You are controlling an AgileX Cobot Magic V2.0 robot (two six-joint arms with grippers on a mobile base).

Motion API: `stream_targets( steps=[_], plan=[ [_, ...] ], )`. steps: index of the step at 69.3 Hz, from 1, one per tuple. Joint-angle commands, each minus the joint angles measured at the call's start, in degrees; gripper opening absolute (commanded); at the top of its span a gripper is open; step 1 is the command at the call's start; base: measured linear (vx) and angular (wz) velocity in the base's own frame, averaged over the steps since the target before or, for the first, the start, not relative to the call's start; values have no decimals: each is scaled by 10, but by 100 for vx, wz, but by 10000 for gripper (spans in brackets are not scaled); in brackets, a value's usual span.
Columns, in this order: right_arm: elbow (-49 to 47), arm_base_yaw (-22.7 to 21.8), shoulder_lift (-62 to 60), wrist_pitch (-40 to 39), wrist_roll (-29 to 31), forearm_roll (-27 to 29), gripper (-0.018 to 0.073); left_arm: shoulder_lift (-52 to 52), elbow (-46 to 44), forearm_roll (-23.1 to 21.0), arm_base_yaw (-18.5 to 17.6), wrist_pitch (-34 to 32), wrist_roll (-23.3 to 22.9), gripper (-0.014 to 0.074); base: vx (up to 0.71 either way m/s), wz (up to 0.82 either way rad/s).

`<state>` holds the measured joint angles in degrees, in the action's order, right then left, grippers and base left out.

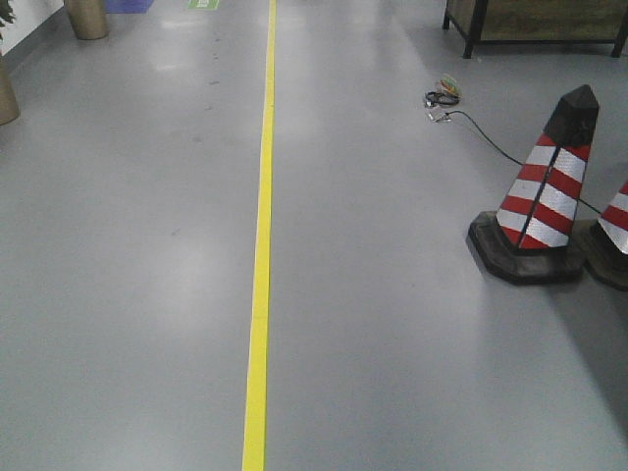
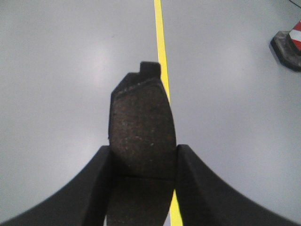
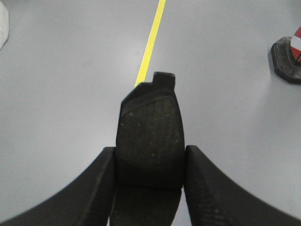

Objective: Move and align brake pads A on conveyor
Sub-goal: 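Drive along the yellow floor line past the striped cones, then turn and drive up to the dark grey conveyor belt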

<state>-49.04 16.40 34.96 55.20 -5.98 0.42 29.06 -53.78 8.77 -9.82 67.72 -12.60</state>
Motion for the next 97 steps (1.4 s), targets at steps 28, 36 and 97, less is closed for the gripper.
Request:
stream_targets(
  steps=[28,36,97],
  plan=[
    [-16,-3,1,-47,1,-4,-11,5,-14,5,2,-46,0,-6,62,0],
    [-16,-3,1,-47,1,-4,-11,5,-14,5,2,-46,0,-6,58,2],
    [-16,-3,1,-41,1,-4,-11,4,-14,5,2,-45,0,-6,42,-40]
  ],
)
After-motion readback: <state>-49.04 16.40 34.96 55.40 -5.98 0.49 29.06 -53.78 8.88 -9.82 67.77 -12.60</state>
